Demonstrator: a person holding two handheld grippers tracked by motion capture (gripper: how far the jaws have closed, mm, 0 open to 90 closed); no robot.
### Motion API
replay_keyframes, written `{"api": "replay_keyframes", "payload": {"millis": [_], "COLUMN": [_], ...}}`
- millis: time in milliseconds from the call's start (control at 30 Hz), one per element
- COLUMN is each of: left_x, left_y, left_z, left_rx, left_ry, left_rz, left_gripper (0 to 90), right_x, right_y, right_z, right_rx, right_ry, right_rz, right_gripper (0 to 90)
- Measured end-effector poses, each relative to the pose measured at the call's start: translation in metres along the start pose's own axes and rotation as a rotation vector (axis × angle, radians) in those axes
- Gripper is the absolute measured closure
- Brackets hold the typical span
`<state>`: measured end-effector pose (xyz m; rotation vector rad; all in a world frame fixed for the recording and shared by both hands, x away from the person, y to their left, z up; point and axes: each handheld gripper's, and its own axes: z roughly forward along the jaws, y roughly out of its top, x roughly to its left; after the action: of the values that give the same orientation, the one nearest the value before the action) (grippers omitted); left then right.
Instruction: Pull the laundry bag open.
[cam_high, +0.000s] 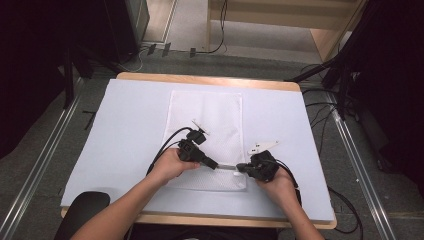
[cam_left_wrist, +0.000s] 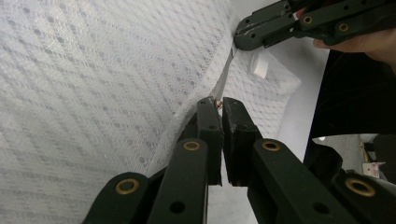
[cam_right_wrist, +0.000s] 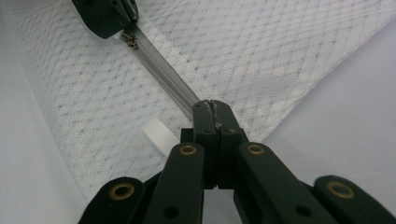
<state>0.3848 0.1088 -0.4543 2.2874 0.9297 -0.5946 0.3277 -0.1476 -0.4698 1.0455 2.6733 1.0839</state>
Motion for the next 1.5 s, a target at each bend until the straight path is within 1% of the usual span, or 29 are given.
{"api": "replay_keyframes", "payload": {"millis": [67,100,233,267,367,433,467,600,700,767,800,1033,1067,1100,1167,1233,1333,1367,1400,1433,1500], "left_x": [0.002,0.002,0.003,0.004,0.004,0.005,0.005,0.007,0.008,0.009,0.01,0.013,0.013,0.014,0.014,0.015,0.014,0.014,0.013,0.014,0.014], "left_y": [-0.002,-0.002,-0.004,-0.005,-0.007,-0.009,-0.009,-0.012,-0.014,-0.016,-0.017,-0.022,-0.023,-0.024,-0.026,-0.028,-0.029,-0.029,-0.029,-0.029,-0.029], "left_z": [-0.002,-0.003,-0.01,-0.013,-0.017,-0.02,-0.021,-0.027,-0.029,-0.032,-0.034,-0.042,-0.043,-0.045,-0.047,-0.05,-0.051,-0.051,-0.051,-0.052,-0.052], "left_rx": [-0.006,-0.001,-0.015,-0.008,-0.013,-0.008,-0.01,-0.004,-0.013,-0.01,-0.015,-0.02,-0.025,-0.024,-0.032,-0.031,-0.034,-0.026,-0.025,-0.028,-0.023], "left_ry": [-0.004,-0.002,-0.006,-0.006,-0.004,-0.002,-0.002,-0.001,0.0,0.0,0.003,0.005,0.012,0.005,0.009,0.01,0.007,0.013,0.02,0.013,0.015], "left_rz": [-0.016,-0.012,-0.021,-0.019,-0.02,-0.02,-0.027,-0.022,-0.027,-0.022,-0.028,-0.027,-0.027,-0.028,-0.033,-0.027,-0.026,-0.016,-0.015,-0.023,-0.02], "left_gripper": [88.3,88.3,88.3,88.3,88.2,88.2,88.2,88.2,88.2,88.2,88.2,88.2,88.2,88.2,88.1,88.1,88.1,88.1,88.1,88.1,88.2], "right_x": [0.0,0.0,-0.001,-0.001,-0.001,-0.001,-0.001,-0.002,-0.002,-0.002,-0.002,-0.002,-0.002,-0.002,-0.002,-0.002,-0.002,-0.002,-0.002,-0.002,-0.002], "right_y": [0.0,0.0,0.0,0.0,0.0,0.0,0.0,0.0,0.0,0.0,0.0,0.0,0.0,0.0,-0.001,-0.001,-0.001,-0.001,-0.001,-0.001,-0.001], "right_z": [0.0,0.0,0.0,0.0,0.0,0.0,0.0,0.0,0.0,0.0,0.0,0.0,0.0,0.0,0.0,0.0,0.0,0.0,0.0,0.0,0.0], "right_rx": [0.001,0.002,0.004,0.004,0.004,0.002,0.002,0.0,0.001,0.0,-0.001,-0.002,-0.003,-0.002,-0.003,-0.003,-0.003,-0.004,-0.004,-0.003,-0.003], "right_ry": [0.001,0.003,0.005,0.005,0.008,0.009,0.01,0.011,0.012,0.011,0.012,0.013,0.014,0.013,0.013,0.013,0.015,0.015,0.015,0.015,0.015], "right_rz": [0.002,0.003,0.006,0.007,0.01,0.009,0.009,0.009,0.008,0.005,0.006,0.004,0.004,0.003,0.004,0.004,0.008,0.005,0.005,0.009,0.005], "right_gripper": [90.0,90.0,90.0,90.0,90.0,90.0,90.0,90.0,90.0,90.0,90.0,90.0,90.0,90.0,90.0,90.0,90.0,90.0,90.0,90.0,90.0]}}
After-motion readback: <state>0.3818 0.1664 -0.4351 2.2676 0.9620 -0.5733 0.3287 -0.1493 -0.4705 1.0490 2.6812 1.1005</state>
